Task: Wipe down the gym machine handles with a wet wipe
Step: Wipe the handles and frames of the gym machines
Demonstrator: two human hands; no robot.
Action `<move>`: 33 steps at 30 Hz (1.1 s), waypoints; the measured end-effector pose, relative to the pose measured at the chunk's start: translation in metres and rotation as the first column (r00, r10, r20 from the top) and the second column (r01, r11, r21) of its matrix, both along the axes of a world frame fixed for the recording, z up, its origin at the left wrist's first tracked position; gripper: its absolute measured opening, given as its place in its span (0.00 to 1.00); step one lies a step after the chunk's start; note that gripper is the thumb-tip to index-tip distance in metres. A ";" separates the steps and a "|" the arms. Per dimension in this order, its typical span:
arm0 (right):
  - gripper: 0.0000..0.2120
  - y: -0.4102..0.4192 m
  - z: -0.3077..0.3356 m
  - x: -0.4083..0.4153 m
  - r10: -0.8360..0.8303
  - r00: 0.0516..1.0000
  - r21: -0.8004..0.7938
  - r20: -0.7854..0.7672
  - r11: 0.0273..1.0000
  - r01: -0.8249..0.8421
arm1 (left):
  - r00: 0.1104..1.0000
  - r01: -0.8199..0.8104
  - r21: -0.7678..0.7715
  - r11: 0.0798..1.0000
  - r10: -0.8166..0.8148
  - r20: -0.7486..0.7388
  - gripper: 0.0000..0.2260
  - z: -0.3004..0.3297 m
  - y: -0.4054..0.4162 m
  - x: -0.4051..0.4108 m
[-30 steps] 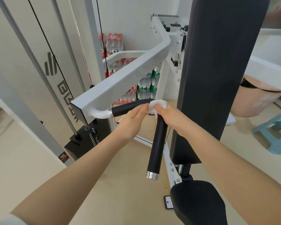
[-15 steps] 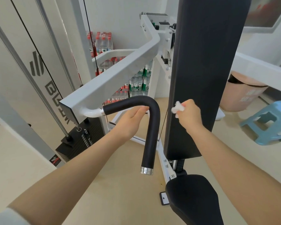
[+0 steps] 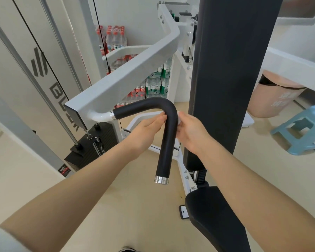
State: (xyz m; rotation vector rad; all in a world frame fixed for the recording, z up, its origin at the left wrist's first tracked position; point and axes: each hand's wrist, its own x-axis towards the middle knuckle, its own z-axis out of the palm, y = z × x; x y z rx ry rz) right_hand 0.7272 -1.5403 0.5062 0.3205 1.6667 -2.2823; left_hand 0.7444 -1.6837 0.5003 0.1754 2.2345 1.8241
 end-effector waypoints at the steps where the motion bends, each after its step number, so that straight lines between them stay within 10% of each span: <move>1: 0.17 -0.002 -0.002 0.001 -0.023 1.000 -0.009 0.001 1.000 0.023 | 1.000 0.002 -0.003 1.000 -0.002 -0.002 0.20 0.000 0.000 0.000; 17: 0.13 0.009 -0.046 0.079 0.346 0.913 -0.212 0.215 0.929 -0.302 | 0.982 -0.158 0.188 0.969 0.135 0.131 0.08 0.009 0.005 -0.007; 22: 0.15 0.000 -0.030 0.045 0.039 0.970 -0.379 0.239 0.924 0.056 | 0.987 -0.107 0.175 0.979 0.083 0.140 0.13 0.002 0.005 -0.007; 33: 0.18 -0.014 -0.022 0.016 -0.006 0.901 0.407 -0.433 0.891 0.202 | 0.994 -0.050 0.218 0.975 0.026 0.111 0.17 0.008 -0.008 -0.011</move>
